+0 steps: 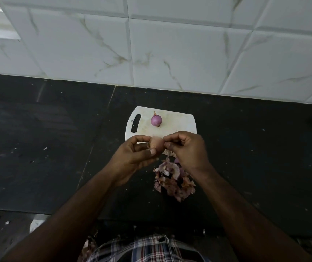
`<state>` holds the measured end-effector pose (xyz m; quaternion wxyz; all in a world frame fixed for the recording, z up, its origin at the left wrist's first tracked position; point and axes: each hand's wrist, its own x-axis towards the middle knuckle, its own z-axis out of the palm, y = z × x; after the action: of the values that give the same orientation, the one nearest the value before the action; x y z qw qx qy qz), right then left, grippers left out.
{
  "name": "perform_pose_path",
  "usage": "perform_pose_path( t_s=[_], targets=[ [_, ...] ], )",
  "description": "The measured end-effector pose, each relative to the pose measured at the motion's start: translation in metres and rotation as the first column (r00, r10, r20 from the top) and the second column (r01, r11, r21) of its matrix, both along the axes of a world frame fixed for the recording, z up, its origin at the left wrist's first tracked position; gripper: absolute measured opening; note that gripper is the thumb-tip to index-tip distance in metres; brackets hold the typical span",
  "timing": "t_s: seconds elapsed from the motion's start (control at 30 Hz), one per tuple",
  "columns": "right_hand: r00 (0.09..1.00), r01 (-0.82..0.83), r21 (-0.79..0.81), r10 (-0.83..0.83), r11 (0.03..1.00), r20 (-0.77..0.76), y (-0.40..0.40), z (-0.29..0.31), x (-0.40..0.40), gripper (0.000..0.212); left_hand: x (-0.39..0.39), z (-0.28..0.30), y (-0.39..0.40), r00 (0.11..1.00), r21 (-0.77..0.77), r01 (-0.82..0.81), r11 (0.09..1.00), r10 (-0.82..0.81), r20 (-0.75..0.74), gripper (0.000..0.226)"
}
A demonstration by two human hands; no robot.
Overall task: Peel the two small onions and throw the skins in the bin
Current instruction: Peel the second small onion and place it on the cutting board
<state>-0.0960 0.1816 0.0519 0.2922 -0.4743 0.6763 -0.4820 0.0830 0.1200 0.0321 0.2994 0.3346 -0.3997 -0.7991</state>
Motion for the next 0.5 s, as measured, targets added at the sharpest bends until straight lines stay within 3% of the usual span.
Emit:
perform_pose_path(
  t_s=[0.27,0.5],
  targets=[
    [0.993,-0.11,0.08,0.113,0.991,-0.033,0.005,0.008,0.009,0.03,-0.002,0.003,0.01,0.966,-0.275,-0.039,0.961,0.107,0.236,0.055],
    [0.992,0.034,0.005,-0.033,0.999,-0.125,0.001,-0.002,0.018,0.003,-0.01,0.01,0.019,0.947,-0.372,-0.017,0.928,0.134,0.292,0.057]
  ],
)
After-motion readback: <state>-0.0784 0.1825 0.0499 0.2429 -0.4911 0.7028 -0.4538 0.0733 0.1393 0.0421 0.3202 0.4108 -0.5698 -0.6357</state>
